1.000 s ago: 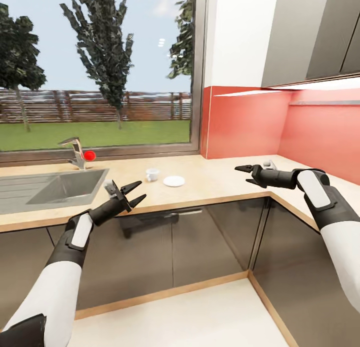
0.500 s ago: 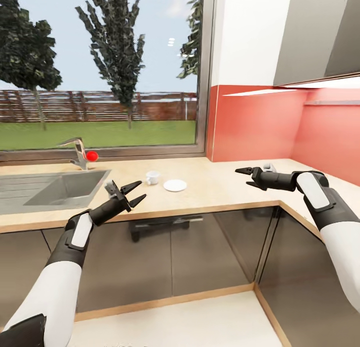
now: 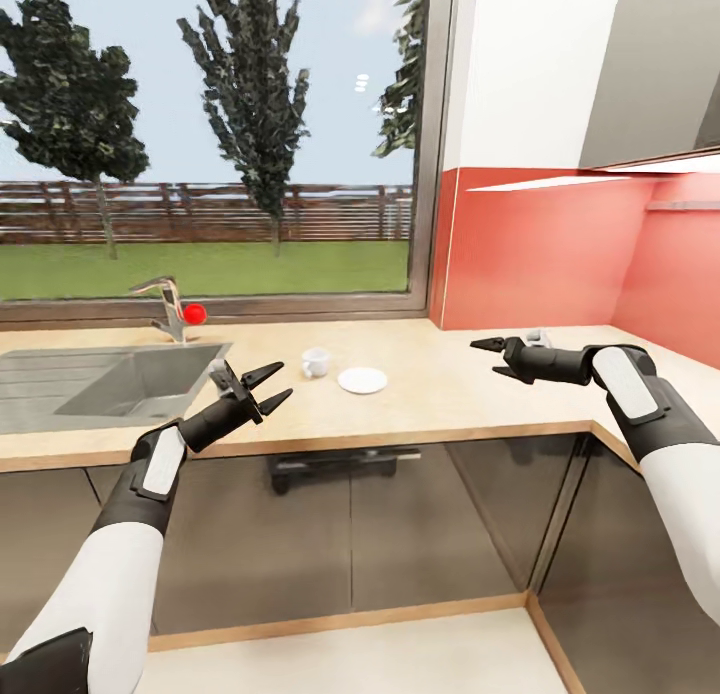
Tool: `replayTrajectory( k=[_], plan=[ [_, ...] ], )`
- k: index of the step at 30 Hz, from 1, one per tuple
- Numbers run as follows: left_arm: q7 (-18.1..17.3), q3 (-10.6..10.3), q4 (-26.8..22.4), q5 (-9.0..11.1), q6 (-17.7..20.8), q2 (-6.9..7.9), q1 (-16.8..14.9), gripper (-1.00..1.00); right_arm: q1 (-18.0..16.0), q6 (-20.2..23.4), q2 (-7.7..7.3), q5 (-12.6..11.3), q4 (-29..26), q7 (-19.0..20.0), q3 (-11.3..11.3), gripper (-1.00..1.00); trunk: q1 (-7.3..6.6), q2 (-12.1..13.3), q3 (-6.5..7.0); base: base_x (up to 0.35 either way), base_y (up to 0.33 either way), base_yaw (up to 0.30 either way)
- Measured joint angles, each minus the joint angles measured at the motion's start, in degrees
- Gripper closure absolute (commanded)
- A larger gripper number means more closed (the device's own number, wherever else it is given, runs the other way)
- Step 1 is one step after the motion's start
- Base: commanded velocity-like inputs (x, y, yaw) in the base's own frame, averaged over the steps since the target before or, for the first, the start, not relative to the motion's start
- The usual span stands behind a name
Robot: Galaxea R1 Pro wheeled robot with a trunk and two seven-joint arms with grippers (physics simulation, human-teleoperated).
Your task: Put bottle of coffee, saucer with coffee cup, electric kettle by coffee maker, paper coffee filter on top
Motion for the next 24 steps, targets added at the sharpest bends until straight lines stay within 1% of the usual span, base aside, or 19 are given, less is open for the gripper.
replayTrajectory(
  k=[4,8,11,18,24],
  plan=[
    [0.00,0.00,-0.04,0.00,0.00,0.01,0.01,-1.00,-0.01,-0.03,0.73,0.00,0.39,0.00,0.00,-1.00,-0.01,0.00,0.00,0.268,-0.100,0.123],
    [0.00,0.00,0.06,-0.01,-0.01,0.01,0.01,-1.00,-0.01,-0.04,1.01,0.01,0.47,0.00,0.00,-1.00,0.02,0.00,0.00,0.087,-0.035,0.220],
    [0.00,0.00,0.08,-0.01,0.01,0.02,0.00,-1.00,0.00,-0.04,1.05,0.00,0.47,0.00,0.00,-1.00,0.01,0.00,0.00,0.094,-0.010,0.124],
    [0.00,0.00,0.05,0.00,0.02,0.07,0.00,-1.00,0.00,-0.06,1.08,0.01,0.66,0.00,0.00,-1.00,-0.01,0.00,0.00,0.263,-0.041,0.028],
    [0.00,0.00,0.32,-0.01,0.00,0.12,0.00,-1.00,0.00,-0.11,1.55,0.05,1.80,0.00,-0.01,-1.00,0.00,0.00,0.00,0.142,-0.032,0.002]
  ],
)
